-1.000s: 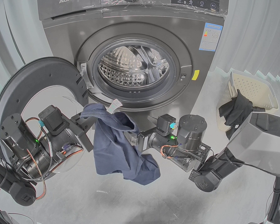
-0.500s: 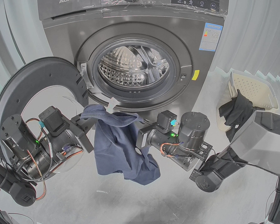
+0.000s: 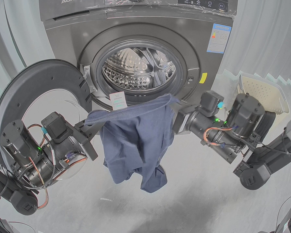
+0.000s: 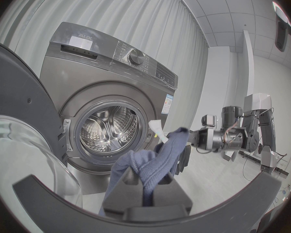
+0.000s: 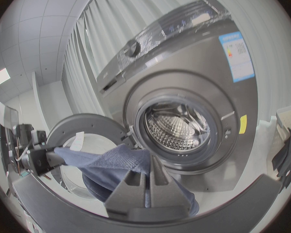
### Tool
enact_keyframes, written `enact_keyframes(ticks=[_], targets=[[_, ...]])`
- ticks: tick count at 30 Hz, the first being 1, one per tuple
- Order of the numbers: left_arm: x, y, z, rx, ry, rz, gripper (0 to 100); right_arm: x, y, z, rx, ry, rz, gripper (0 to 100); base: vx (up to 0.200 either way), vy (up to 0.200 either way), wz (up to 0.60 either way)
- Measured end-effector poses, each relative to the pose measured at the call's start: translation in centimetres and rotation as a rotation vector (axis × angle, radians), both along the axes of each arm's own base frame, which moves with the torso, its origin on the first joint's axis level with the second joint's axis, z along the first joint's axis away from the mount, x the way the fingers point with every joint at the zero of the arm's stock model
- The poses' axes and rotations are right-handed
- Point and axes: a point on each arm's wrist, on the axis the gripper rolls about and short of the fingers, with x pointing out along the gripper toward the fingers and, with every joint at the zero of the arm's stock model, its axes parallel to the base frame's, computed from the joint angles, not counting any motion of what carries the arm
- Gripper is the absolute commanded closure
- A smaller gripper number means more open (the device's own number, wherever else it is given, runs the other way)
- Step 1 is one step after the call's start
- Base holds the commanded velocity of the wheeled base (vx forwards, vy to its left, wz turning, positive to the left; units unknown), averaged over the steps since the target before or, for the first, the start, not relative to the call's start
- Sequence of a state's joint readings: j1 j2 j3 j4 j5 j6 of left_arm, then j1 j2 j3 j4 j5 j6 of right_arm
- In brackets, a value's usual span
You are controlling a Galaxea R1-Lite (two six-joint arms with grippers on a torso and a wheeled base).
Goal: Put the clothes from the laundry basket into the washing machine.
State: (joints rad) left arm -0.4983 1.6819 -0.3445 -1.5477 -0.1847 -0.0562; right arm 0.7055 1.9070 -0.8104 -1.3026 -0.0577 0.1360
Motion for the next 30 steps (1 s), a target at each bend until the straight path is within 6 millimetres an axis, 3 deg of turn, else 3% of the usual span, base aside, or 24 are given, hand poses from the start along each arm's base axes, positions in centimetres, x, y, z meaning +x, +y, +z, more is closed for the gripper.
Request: enact_keyframes(ticks=[5,13,20,30], targets=[[-0.2,-0.2,0.0,0.003,-0.004,-0.014,100,-1.2,-1.8,2.2,0.037,-0.045,-0.014,100,0.000,0.000,0.00],[-0.7,-0.2,0.7,-0.009,-0.030,-0.029,100,-3.9,-4.0,4.0,0.063,-0.080,-0.009,100,0.000,0.000,0.00],[-1.0,0.0,1.5,-0.028,-0.056,-0.030,100,-5.9,-5.4,4.4,0.105,-0.119,0.004,100,0.000,0.000,0.00],[-1.9,0.5,0.5,-0.003,-0.018,-0.031,100,-6.1,-5.4,3.2,0.124,-0.117,0.014,100,0.000,0.000,0.00]])
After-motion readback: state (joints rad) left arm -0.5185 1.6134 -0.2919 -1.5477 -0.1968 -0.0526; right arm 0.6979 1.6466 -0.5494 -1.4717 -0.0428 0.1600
